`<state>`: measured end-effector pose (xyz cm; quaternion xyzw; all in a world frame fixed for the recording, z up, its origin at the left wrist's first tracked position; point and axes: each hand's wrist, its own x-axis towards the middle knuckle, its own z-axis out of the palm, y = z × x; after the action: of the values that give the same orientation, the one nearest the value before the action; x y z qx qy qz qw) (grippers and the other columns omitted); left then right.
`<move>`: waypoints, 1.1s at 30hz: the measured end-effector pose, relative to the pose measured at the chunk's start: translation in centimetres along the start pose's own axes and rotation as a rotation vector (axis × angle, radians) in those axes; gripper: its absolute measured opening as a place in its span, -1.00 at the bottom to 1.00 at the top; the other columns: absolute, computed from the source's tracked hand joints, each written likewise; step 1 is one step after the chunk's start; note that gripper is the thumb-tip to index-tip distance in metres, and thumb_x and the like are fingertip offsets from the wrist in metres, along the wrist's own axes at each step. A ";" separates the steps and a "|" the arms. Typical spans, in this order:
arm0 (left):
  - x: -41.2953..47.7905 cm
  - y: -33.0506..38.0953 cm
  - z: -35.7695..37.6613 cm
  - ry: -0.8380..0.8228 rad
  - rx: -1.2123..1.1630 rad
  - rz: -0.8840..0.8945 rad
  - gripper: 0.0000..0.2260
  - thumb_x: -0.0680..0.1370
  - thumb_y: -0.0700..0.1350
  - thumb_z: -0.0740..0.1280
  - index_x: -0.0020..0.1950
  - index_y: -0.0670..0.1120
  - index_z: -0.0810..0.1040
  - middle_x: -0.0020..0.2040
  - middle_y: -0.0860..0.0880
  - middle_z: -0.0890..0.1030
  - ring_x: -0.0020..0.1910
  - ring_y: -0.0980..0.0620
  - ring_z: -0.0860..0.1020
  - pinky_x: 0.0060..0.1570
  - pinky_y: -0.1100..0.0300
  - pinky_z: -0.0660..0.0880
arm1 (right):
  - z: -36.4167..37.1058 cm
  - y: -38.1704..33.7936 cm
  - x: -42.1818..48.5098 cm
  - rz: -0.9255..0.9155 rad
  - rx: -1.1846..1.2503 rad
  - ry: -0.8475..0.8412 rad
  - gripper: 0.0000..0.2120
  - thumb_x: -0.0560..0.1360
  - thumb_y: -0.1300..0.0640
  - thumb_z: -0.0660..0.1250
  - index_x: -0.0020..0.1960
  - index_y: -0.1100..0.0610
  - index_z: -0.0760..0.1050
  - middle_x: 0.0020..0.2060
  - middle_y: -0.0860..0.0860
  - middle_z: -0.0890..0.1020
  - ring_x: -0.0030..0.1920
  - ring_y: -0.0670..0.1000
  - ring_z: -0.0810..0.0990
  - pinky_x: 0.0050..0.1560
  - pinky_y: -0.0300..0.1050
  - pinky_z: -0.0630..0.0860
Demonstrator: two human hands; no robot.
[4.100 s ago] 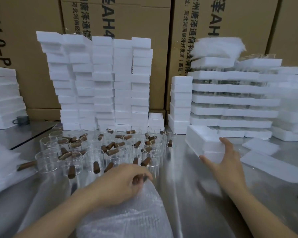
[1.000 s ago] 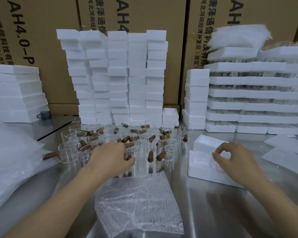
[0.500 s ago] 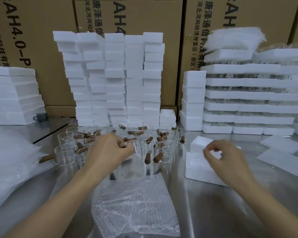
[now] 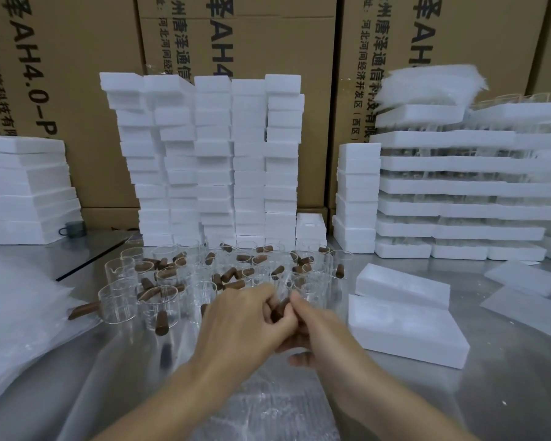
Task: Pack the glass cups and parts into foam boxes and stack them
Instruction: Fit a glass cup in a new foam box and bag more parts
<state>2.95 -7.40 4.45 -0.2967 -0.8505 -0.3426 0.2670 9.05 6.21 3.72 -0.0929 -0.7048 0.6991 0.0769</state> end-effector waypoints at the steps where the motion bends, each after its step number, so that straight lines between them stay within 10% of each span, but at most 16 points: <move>1: -0.2 0.1 0.2 -0.001 -0.022 0.000 -0.64 0.46 0.29 0.29 -0.34 0.04 0.45 -0.42 0.12 0.56 -0.37 0.11 0.55 -0.39 0.25 0.30 | -0.2 0.2 0.2 -0.007 -0.007 0.022 -0.52 0.72 -0.16 0.18 -0.08 0.05 0.76 -0.16 0.06 0.78 -0.21 -0.04 0.73 -0.19 -0.10 0.51; 8: -1.2 1.2 1.4 -0.079 -0.449 -0.124 -0.78 0.56 0.09 0.54 -0.20 0.05 0.61 -0.30 0.15 0.68 -0.41 0.20 0.54 -0.34 0.35 0.41 | -1.6 0.9 1.3 -0.258 -0.020 0.109 -0.61 0.53 -0.15 0.28 -0.22 0.14 0.63 -0.35 0.01 0.57 -0.36 -0.07 0.45 -0.35 -0.16 0.33; 16: -1.1 2.3 0.9 -0.093 -0.963 -0.280 -0.78 0.49 -0.01 0.57 -0.04 -0.15 0.70 -0.22 -0.19 0.74 -0.38 -0.07 0.65 -0.27 0.17 0.59 | -1.7 1.4 2.3 -0.536 -0.190 0.130 -0.55 0.68 -0.26 0.20 0.12 0.10 0.62 -0.13 0.09 0.66 -0.14 0.20 0.63 -0.12 0.40 0.57; 33: -1.2 1.8 0.6 -0.017 -0.876 -0.155 -0.89 0.49 0.01 0.61 -0.04 0.08 0.74 -0.14 -0.04 0.77 -0.34 -0.06 0.67 -0.29 0.11 0.65 | -1.5 1.2 1.6 -0.604 -0.193 0.099 -0.53 0.72 -0.25 0.13 0.14 0.13 0.58 -0.06 0.12 0.65 -0.10 0.29 0.59 -0.06 0.43 0.54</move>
<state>4.82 -6.33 4.06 -0.3200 -0.6470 -0.6871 0.0828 7.90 8.01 2.50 0.0795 -0.7590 0.5692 0.3060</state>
